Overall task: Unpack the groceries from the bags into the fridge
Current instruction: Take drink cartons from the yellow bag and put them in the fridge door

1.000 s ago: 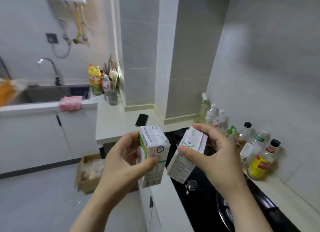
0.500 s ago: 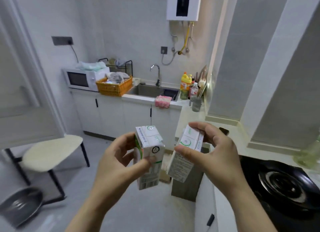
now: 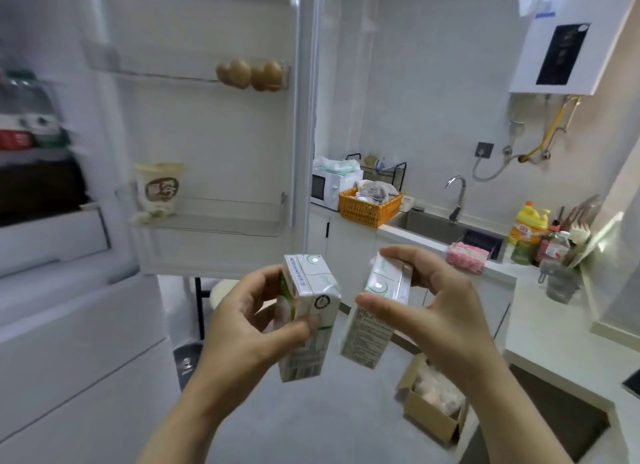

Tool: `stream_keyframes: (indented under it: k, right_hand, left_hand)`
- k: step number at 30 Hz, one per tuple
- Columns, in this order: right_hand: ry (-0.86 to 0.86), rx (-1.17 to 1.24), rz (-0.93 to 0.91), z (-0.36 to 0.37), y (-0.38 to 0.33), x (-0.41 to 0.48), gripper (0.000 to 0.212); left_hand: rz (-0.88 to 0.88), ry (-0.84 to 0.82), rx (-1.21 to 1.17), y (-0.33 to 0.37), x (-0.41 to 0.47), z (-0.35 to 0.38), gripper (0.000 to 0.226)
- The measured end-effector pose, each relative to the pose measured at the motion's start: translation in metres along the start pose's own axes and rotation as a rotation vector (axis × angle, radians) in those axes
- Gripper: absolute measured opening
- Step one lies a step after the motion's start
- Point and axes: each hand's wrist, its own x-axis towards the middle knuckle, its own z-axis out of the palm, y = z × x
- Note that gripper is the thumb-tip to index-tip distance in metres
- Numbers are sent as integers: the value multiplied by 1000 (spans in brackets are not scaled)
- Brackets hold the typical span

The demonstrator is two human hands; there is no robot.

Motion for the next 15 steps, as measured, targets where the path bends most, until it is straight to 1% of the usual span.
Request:
stream_keyframes:
  k: [3, 7, 15]
  right_hand:
    - [-25, 32, -47, 43, -18, 19, 59]
    - [-57, 43, -86, 94, -36, 42, 57]
    - [-118, 100, -106, 158, -47, 95, 62]
  left_hand:
    - [2, 57, 16, 5, 3, -48, 59]
    - [-7, 92, 34, 6, 9, -104, 67]
    - [-28, 156, 148, 3, 41, -176, 66]
